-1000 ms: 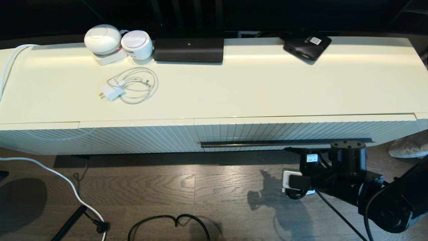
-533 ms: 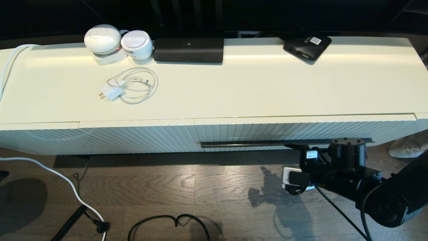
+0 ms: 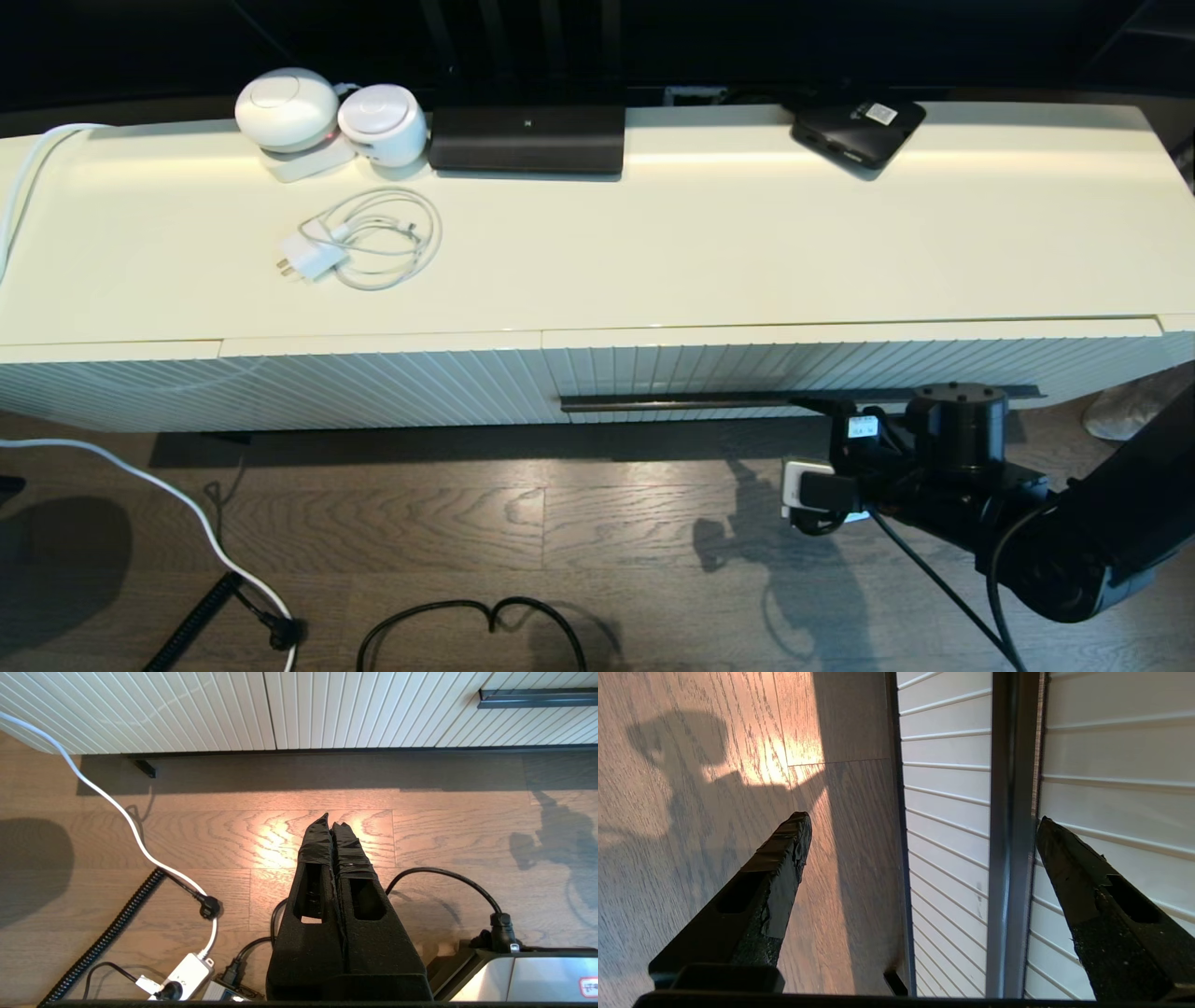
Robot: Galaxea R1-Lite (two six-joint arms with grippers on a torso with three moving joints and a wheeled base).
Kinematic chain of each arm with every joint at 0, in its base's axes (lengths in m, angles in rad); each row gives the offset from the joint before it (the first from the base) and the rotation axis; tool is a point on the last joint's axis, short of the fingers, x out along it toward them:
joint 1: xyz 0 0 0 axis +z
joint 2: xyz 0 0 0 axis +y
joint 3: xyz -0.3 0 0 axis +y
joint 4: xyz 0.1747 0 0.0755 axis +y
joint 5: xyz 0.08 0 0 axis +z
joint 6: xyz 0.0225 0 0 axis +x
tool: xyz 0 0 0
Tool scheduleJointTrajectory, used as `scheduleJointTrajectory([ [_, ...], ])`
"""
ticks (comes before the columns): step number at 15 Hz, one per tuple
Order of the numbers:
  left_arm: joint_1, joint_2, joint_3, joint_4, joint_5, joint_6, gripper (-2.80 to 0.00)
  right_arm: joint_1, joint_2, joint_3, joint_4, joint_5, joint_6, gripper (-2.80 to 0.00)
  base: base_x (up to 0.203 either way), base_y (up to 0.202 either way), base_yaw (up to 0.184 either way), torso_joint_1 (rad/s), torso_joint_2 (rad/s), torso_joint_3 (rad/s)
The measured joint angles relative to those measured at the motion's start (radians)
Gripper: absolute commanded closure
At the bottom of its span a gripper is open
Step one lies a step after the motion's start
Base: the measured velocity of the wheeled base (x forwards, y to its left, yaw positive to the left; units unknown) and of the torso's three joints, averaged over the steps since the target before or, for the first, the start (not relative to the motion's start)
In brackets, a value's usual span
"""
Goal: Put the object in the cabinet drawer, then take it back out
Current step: Open the drawer
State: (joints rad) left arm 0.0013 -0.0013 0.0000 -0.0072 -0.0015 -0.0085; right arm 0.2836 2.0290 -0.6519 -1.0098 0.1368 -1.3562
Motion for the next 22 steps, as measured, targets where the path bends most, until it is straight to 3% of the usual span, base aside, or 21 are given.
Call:
scheduleJointTrajectory([
  [9,0.001,0.000,0.000,0.000,0.000,0.000,0.00,-0.008,0.036,-0.037,-0.007,0.003,0.000,-2.80,0.000,0.000,0.000,0.000,0.00,0.000],
  [22,0.000,0.000,0.000,0.000,0.000,0.001,0.00,-0.010,0.044,0.024,-0.003,0.004,0.000,-2.80,0.000,0.000,0.000,0.000,0.00,0.000],
])
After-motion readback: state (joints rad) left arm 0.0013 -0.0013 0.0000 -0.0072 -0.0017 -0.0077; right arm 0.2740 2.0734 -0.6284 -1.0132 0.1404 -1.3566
